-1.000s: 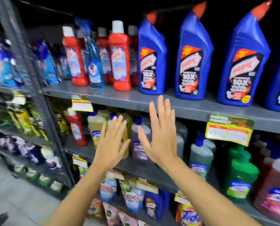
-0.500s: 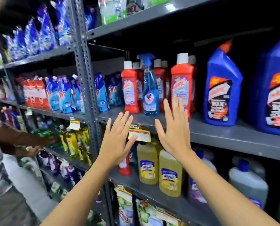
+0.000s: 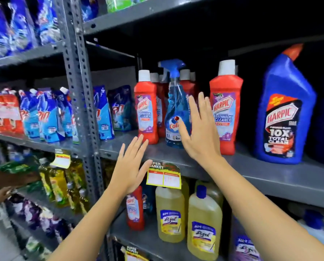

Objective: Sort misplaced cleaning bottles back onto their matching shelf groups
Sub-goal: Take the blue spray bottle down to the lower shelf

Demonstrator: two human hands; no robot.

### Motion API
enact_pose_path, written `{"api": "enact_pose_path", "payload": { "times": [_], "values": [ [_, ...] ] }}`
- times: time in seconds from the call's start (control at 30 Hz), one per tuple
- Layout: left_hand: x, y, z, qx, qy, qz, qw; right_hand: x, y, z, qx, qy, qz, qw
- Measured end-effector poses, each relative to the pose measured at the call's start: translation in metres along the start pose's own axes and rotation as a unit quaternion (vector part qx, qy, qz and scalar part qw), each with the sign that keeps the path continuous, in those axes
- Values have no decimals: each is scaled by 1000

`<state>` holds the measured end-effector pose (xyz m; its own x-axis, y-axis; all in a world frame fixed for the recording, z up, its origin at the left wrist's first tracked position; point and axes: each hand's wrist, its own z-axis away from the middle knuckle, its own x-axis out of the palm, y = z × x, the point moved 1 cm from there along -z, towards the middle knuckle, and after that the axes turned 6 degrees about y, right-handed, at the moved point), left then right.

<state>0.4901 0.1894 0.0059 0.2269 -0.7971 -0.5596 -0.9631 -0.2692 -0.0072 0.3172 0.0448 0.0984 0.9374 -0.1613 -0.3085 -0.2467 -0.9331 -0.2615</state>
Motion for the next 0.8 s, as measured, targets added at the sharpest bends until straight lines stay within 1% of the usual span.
{"api": "enact_pose_path", "payload": {
  "times": [0.1, 0.2, 0.27, 0.37, 0.43, 0.6, 0.8],
  "values": [
    [10, -6, 3, 9, 25, 39, 999, 7, 5, -11, 42, -26, 3, 999],
    [14, -7, 4, -5, 59, 67, 996, 19, 1, -21, 111, -62, -25, 992],
    [17, -8, 3, 0, 71, 69, 995, 31, -3, -29, 167, -79, -54, 981],
    [21, -12, 4, 12, 85, 79, 993, 50, -6, -38, 263, -93, -96, 956],
    [20, -10, 3, 8, 91, 91, 992, 57, -5, -44, 304, -86, -104, 943],
    [18, -14, 4, 13, 77, 96, 992, 62, -5, -46, 343, -56, -95, 933],
    [17, -20, 2, 17, 74, 117, 990, 63, -16, -39, 334, -26, -102, 937]
  ]
}}
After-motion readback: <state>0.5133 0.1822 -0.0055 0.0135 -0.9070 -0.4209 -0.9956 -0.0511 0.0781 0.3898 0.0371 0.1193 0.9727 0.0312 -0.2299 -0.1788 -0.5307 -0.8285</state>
